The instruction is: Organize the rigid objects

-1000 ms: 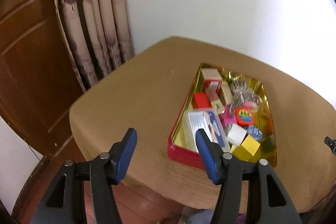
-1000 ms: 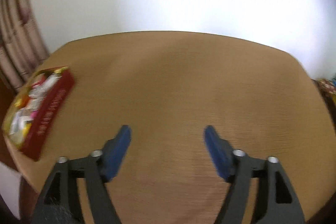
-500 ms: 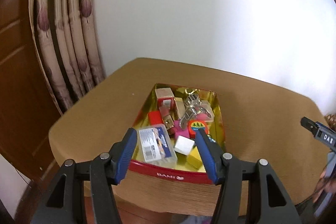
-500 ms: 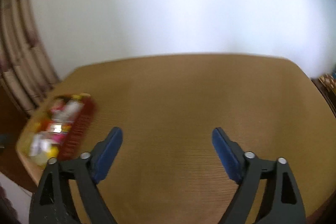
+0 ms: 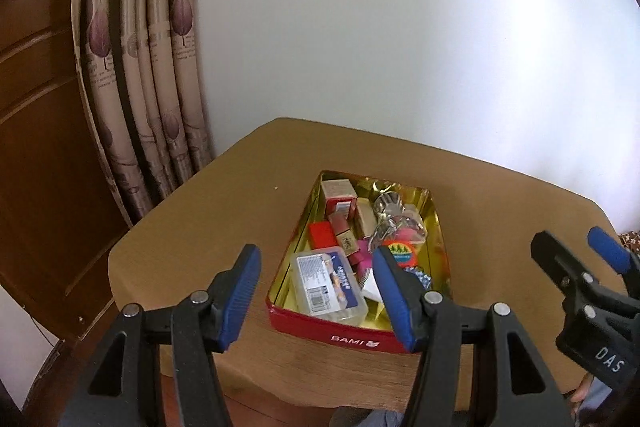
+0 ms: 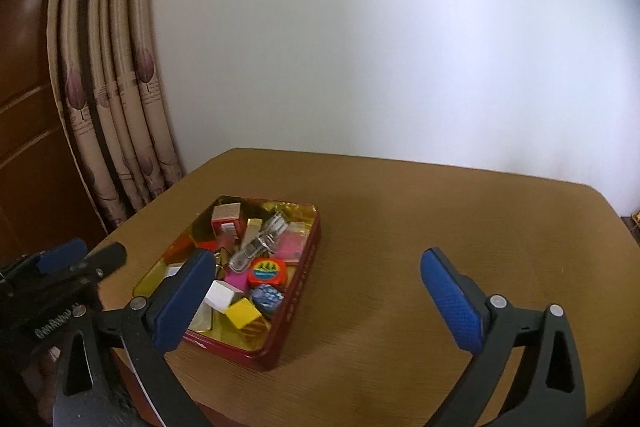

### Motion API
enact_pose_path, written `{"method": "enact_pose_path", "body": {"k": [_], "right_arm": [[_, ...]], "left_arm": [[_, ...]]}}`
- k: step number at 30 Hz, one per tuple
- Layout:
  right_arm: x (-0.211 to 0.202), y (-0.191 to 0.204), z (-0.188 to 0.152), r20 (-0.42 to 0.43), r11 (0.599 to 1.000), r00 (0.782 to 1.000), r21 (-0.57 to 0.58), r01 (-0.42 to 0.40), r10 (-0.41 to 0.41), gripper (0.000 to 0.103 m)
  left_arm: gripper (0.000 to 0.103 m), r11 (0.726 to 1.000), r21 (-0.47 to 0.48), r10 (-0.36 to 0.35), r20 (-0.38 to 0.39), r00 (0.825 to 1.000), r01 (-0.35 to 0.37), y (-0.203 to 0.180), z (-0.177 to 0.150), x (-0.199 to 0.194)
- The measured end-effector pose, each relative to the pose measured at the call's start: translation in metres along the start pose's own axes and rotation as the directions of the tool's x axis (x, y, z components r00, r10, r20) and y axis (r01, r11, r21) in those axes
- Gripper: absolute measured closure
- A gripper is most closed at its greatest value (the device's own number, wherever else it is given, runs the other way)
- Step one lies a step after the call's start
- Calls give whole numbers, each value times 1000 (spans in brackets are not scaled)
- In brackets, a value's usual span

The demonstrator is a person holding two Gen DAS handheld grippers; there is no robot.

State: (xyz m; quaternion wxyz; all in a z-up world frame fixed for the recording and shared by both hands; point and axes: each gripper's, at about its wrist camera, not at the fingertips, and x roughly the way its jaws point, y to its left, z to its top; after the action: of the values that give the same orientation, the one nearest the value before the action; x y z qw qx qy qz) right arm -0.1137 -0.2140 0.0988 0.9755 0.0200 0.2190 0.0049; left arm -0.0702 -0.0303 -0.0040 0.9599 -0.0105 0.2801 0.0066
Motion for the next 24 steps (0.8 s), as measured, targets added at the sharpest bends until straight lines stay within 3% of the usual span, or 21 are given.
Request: {"method": "enact_pose_path", "body": {"k": [9,24], "right_arm": [[-11,32,3,28,999,1000,-48,6,-5,2],[-16,29,-5,15,999,1000,-52,0,1,2]], "left_arm": [[44,1000,-6,4,2,1000,-4,6,-4,2],[43,999,47,-3,41,999,1,-4,-6,-6]]}}
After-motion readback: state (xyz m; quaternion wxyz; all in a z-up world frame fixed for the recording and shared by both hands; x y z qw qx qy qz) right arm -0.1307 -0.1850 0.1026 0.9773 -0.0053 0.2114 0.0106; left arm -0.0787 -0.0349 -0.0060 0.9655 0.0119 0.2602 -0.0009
